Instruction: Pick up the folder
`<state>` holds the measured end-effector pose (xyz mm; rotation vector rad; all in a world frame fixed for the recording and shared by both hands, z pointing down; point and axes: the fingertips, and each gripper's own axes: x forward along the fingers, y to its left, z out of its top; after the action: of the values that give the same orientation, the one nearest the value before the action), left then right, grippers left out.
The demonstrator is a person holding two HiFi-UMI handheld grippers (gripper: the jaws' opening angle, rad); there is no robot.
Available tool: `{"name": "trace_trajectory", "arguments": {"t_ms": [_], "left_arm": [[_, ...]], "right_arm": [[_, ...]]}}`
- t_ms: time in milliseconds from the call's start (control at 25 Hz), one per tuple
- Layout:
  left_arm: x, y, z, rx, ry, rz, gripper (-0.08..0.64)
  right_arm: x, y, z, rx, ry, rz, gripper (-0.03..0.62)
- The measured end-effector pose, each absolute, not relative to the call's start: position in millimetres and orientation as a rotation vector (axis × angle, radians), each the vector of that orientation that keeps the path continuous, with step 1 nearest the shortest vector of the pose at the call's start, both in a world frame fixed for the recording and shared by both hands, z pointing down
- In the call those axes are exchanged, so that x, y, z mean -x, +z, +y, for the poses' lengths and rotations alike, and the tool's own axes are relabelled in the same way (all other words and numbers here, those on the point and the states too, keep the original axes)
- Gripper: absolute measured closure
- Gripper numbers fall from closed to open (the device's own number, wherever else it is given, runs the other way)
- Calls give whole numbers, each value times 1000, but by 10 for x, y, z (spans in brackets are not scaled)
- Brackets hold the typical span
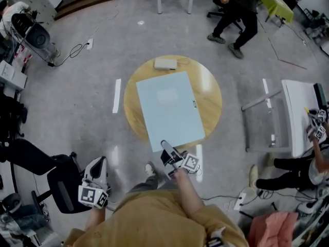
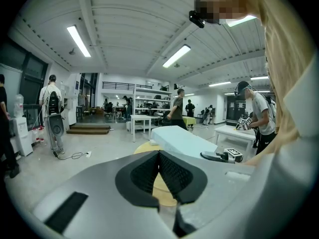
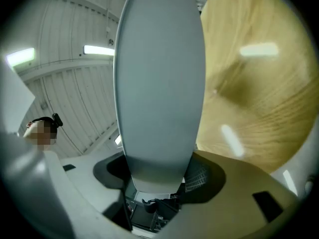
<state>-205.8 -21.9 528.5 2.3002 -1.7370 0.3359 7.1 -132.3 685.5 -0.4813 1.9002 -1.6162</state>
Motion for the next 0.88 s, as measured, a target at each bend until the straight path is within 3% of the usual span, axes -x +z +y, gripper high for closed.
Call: {"name": "trace_trajectory", "arguments": {"t_ms": [520, 880], "left_arm": [[2036, 4887, -382, -2345, 208, -1835, 557], [2099, 4510, -463, -2359, 79, -1909, 557]], "right_arm": [[-509, 4697, -1786, 334, -1090, 2044, 321], [-985, 3756, -1638, 458, -885, 2118, 321]]}}
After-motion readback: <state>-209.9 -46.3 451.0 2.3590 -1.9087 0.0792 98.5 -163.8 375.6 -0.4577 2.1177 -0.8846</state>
